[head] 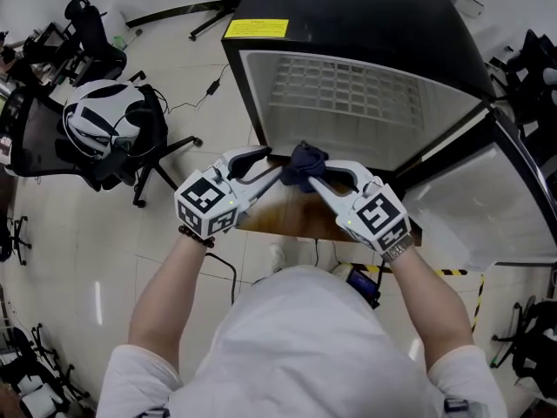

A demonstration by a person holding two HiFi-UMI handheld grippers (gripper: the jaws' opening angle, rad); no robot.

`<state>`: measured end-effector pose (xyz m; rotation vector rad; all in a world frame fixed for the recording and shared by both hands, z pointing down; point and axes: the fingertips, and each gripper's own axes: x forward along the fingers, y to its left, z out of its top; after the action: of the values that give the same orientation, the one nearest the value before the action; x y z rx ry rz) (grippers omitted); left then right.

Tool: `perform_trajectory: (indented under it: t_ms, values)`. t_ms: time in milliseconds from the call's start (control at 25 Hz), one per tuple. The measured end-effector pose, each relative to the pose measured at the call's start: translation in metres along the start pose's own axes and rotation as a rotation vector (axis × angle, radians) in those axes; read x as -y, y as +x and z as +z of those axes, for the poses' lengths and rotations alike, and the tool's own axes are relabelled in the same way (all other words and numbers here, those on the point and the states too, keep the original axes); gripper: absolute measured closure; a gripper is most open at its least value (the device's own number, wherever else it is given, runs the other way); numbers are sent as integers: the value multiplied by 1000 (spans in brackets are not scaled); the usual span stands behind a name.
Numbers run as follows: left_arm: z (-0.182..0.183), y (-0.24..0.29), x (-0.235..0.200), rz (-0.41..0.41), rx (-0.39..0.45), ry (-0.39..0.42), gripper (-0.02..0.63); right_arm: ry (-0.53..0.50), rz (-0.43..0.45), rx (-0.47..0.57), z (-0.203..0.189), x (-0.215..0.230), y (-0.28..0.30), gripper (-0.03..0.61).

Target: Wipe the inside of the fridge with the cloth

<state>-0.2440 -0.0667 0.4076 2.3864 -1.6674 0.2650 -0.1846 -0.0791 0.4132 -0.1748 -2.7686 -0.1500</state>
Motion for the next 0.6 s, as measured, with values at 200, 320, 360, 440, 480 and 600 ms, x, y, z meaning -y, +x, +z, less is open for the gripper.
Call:
perform_trajectory:
  t_ms: [200, 320, 360, 440, 480, 600]
  values:
    - [-14, -7, -50, 258, -19, -29, 446, 3, -75, -27, -17, 15, 25, 518]
    - [-16, -3, -63, 342, -27, -52, 450, 5, -118, -39, -27, 25, 34, 518]
    - [-16, -1, -66, 360, -31, -51, 451, 6, -130, -43, -30, 28, 39, 518]
    - [-19, 0, -78, 388, -38, -46, 449, 1, -150, -53, -35, 32, 57, 518]
    - [-20, 0, -83, 396, -41, -42, 449, -3, -157, -60, -38, 32, 66, 518]
    - [-20, 6, -92, 406, -50, -31, 449, -17, -179, -75, -47, 36, 86, 518]
